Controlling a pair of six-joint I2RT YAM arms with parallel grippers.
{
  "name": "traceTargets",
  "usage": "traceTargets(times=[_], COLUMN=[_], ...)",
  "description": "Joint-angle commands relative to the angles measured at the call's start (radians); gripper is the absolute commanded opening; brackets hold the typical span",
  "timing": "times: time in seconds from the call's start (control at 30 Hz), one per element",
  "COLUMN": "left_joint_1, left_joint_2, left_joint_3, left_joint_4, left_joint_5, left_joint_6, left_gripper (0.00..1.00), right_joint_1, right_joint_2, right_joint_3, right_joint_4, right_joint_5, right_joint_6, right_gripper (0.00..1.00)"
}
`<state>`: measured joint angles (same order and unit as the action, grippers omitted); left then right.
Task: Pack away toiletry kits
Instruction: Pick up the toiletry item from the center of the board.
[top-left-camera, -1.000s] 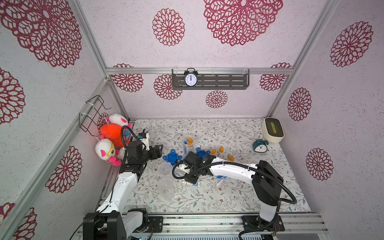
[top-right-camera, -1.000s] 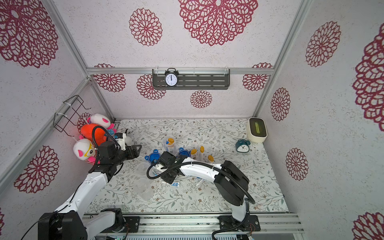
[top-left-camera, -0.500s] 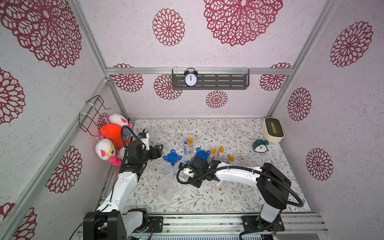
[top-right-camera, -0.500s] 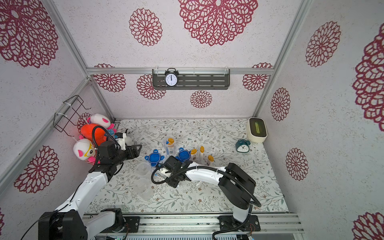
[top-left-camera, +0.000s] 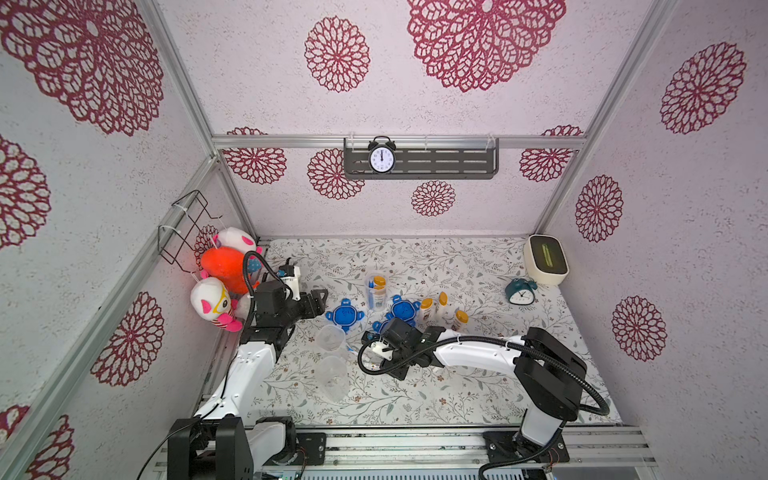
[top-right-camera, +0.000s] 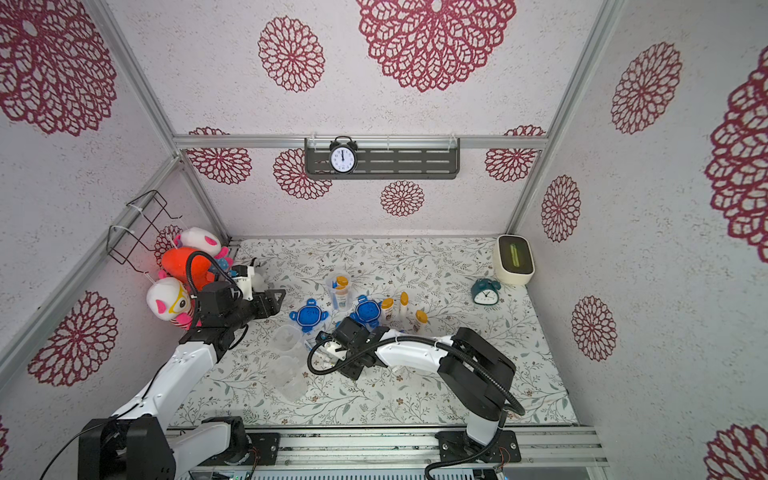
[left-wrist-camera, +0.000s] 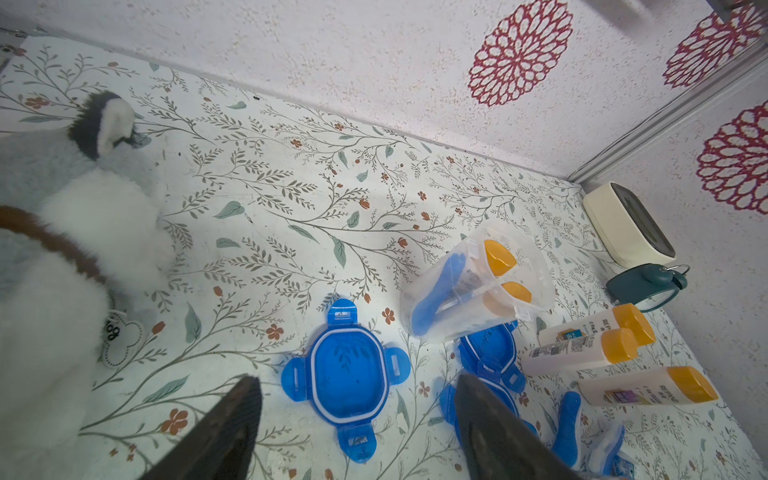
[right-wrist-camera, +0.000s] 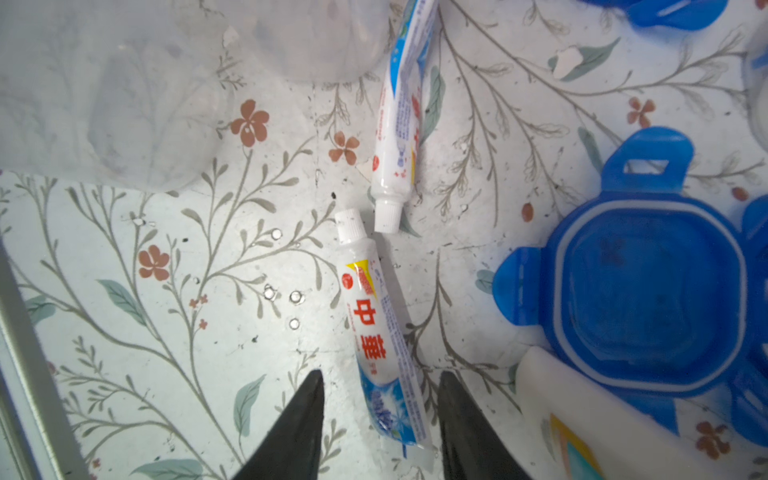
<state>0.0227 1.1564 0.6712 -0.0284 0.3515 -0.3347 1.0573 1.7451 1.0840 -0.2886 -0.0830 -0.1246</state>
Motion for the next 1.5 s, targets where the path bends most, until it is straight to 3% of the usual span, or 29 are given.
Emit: traceTargets(times=[0.0, 0.67, 1.13, 1.47], left_joint_1=[0.008, 0.008, 0.008, 0.008], left_joint_2=[0.008, 0.035, 0.035, 0.026], left_joint_3=[0.002, 0.018, 0.024, 0.030], left_joint_4=[0.036, 0.036, 0.029, 0.021], left_joint_5=[0.008, 0.005, -0.002, -0.023], left_joint_6=[-0.014, -0.017, -0.016, -0.010], left_gripper=[0.77, 0.77, 0.77, 0.77], right_joint_1=[0.002, -0.023, -0.029, -0.029], right_joint_2=[-0.013, 0.011, 0.036, -0.041], right_joint_3=[-0.002, -0.068, -0.094, -0.125], right_joint_4=[0.026, 0.109, 0.126, 0.134], right_joint_5=[-0.003, -0.039, -0.041, -0.061], right_joint_6=[-0.025, -0.026, -0.037, -0.044], right_gripper=[0.43, 0.42, 0.36, 0.20])
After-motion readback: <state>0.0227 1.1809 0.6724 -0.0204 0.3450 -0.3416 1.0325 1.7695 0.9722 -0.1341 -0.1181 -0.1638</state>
